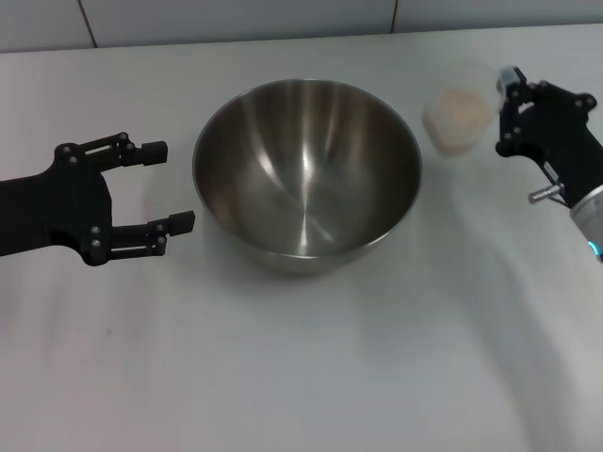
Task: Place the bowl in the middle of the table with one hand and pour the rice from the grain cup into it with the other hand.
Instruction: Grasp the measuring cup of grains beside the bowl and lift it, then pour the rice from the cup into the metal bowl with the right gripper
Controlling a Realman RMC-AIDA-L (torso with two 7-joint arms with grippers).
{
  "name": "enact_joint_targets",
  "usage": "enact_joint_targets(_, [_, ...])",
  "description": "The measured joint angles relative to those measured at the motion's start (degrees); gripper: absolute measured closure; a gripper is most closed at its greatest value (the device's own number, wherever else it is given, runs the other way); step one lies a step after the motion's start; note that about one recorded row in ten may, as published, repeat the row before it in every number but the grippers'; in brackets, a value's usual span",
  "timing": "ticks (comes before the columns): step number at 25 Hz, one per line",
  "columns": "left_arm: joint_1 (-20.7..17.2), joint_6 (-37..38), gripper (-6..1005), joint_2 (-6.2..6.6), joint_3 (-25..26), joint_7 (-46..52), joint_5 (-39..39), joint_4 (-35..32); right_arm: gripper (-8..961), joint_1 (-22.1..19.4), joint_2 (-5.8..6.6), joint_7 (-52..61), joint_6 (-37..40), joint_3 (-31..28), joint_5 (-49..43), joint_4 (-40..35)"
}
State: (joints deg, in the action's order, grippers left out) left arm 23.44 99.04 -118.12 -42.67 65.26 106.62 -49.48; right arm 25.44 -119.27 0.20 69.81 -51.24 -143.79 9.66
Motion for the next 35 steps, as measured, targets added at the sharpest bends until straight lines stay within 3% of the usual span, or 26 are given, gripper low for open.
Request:
enact_joint_targets(17, [0.00, 0.01, 177, 0.08, 0.38, 0.14, -0.01, -0.11, 944, 4.01, 0.18, -31.71, 0.19, 0.56, -0.58, 5.72])
enact_joint_targets(23, [-0.29, 0.01, 177, 0.08, 0.49, 0.10, -0.02, -0.03, 944, 3.59, 0.18, -51.25, 0.24, 0.55, -6.97, 7.56])
enact_joint_targets(35, [0.19, 0.03, 177, -0.01, 0.15, 0.12, -0.01, 0.05, 944, 3.89, 0.18, -72.69, -0.10, 0.61, -10.23, 8.06])
